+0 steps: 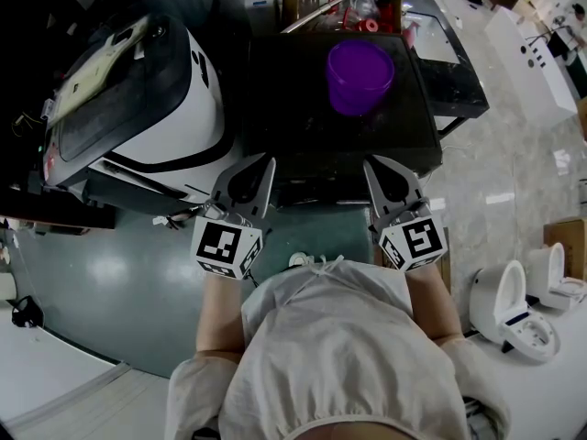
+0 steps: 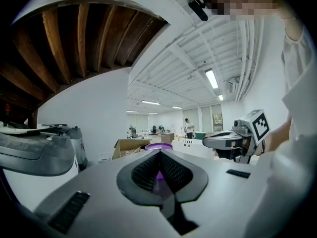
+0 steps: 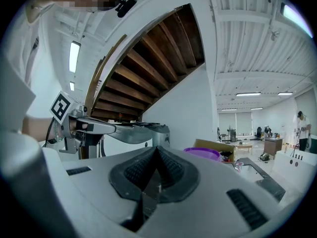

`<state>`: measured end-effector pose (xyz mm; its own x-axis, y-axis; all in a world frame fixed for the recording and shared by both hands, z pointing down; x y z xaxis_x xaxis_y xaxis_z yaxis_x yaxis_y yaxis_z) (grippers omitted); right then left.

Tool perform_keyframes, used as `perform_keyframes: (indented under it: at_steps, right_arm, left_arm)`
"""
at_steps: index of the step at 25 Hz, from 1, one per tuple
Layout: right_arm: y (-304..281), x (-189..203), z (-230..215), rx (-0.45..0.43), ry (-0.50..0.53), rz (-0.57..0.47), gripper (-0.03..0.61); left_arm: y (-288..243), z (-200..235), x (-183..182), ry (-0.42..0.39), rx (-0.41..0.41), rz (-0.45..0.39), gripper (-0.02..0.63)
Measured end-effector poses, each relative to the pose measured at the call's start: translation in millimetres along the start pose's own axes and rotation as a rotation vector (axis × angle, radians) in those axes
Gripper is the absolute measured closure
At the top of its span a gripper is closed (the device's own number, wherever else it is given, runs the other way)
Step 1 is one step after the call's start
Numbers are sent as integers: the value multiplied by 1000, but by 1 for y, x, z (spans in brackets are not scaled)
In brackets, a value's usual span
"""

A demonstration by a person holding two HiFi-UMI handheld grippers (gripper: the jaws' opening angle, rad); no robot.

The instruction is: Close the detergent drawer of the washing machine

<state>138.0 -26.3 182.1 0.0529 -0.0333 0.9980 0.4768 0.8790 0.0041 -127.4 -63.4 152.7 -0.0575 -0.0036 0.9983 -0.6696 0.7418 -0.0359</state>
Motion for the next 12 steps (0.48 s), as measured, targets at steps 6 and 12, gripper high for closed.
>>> perform_keyframes:
  at_steps: [6,12]
  right_arm:
    - [-1,1,3,11,-8,10,578]
    - [0,3,3,2,8,6,578]
  left_arm:
    - [3,1,3,16,-8,1,597]
    - [4,2,4,19,-12,5,597]
Point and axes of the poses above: the fingertips, and each gripper's own axes: y backward along the fingers, z to its left, x out of its underside, the point moved 9 cm from there along y, backward along the fingers, and after that the axes turned 4 degrees about -z, right-handed, at the moved point
